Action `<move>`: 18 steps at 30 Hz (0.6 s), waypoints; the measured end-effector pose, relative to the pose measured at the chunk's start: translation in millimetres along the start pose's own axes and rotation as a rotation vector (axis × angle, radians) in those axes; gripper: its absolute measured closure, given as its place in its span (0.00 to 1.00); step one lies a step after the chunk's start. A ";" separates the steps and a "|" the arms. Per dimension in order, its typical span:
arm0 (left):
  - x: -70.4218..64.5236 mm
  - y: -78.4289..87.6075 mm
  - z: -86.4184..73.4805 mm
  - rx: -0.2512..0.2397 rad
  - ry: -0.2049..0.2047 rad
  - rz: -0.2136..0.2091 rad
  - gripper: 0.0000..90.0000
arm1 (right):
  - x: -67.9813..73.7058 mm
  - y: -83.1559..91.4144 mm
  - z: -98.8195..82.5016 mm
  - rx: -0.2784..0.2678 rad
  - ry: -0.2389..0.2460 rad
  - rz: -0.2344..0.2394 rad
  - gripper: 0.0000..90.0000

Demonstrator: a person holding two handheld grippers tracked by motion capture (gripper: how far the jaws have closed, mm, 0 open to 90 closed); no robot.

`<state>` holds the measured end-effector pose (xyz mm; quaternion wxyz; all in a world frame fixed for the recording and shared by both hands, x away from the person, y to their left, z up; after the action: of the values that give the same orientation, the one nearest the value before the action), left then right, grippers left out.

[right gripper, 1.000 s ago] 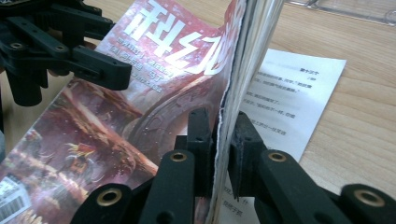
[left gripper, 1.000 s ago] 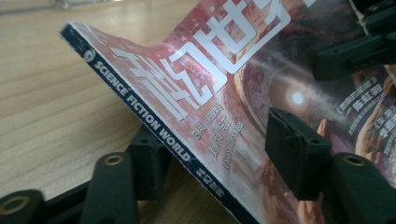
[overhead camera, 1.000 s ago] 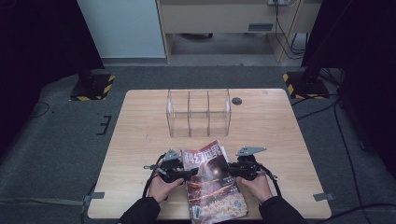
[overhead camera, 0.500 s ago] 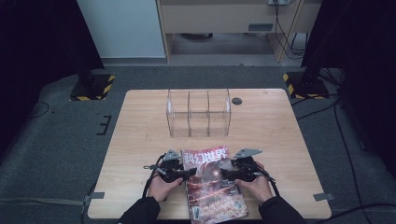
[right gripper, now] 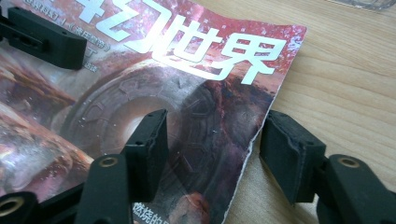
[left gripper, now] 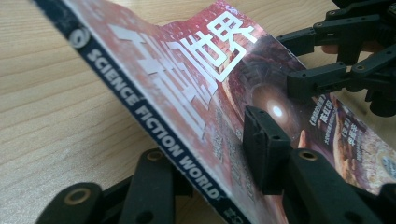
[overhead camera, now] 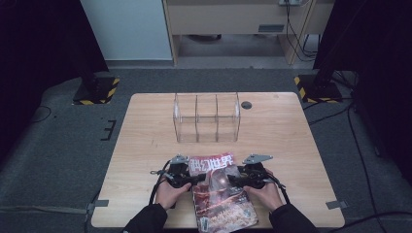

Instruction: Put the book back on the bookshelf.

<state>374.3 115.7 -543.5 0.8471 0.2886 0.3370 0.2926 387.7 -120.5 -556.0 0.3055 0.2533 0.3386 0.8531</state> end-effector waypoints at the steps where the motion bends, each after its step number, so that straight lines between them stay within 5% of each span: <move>1: -0.4 1.1 0.4 -0.005 0.006 -0.004 0.75 | -1.9 2.7 1.0 -0.007 0.001 -0.005 0.44; 9: -8.6 16.6 10.1 -0.045 0.020 -0.005 0.81 | -16.8 22.9 7.2 -0.071 -0.035 -0.035 0.38; 15: -6.4 31.9 18.7 -0.090 0.050 -0.011 0.85 | -44.5 38.4 1.3 -0.044 -0.035 -0.186 0.29; 18: -6.3 38.8 22.3 -0.107 0.060 -0.011 0.86 | -51.9 40.6 -2.5 -0.019 -0.039 -0.215 0.27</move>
<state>375.3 130.6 -500.8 0.8524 0.2322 0.3477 0.3139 407.5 -181.3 -539.6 0.4041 0.2291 0.3498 0.8136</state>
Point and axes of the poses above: each handheld gripper's, and its own axes: y roughly backward along the jaws, z roughly out of its top, x roughly to its left, the point moved 4 cm from there along -y, roughly forward along the jaws, and after that the axes turned 7 degrees about x, right-handed, at the moved point
